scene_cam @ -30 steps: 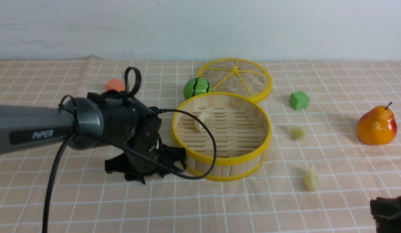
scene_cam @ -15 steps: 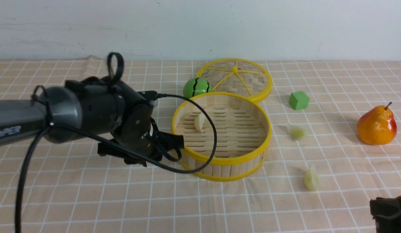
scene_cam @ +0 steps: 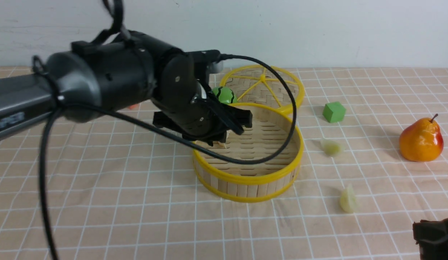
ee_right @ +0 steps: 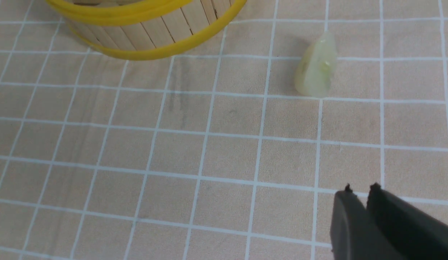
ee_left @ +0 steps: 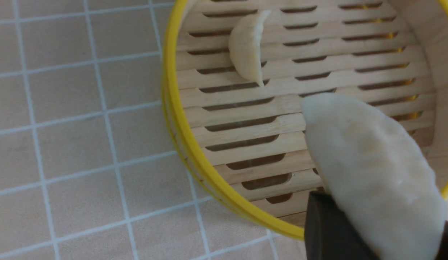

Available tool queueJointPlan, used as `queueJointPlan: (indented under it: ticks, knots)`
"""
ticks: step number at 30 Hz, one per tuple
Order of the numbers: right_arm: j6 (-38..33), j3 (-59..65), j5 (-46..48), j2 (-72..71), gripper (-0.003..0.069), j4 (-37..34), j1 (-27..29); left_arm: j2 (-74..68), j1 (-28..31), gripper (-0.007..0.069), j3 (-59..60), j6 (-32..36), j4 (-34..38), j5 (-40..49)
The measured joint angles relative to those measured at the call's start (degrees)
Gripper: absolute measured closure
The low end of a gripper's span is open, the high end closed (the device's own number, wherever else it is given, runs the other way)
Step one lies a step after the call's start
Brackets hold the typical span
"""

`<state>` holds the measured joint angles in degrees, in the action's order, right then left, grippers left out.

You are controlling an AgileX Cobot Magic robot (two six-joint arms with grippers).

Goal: Put the dumplings into the steamer on the table with the brown tablecloth.
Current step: 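Place the dumpling into the bamboo steamer basket with the left gripper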

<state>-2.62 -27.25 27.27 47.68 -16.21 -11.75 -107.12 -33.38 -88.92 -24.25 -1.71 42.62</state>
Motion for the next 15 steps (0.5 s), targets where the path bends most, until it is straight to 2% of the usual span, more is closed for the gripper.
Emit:
queueJointPlan:
  ticks: [4,10,12,14,15]
  knots:
    - [0.0,0.0,0.0,0.0,0.0581,0.0,0.0,-8.0,0.0,0.0461,-7.0,3.8,0.5,7.3]
    - [0.0,0.0,0.0,0.0,0.0575,0.0,0.0,-11.7,0.0,0.0452,-10.2,6.0,0.5,9.0]
    - [0.0,0.0,0.0,0.0,0.0573,0.0,0.0,-11.8,0.0,0.0425,-10.3,6.2,0.5,9.1]
    - [0.0,0.0,-0.1,0.0,0.0571,0.0,0.0,-11.8,0.0,0.0321,-10.5,6.2,0.5,9.1]
    - [0.0,0.0,-0.1,0.0,0.0571,0.0,0.0,-11.8,0.0,0.0321,-10.5,6.2,0.5,9.1]
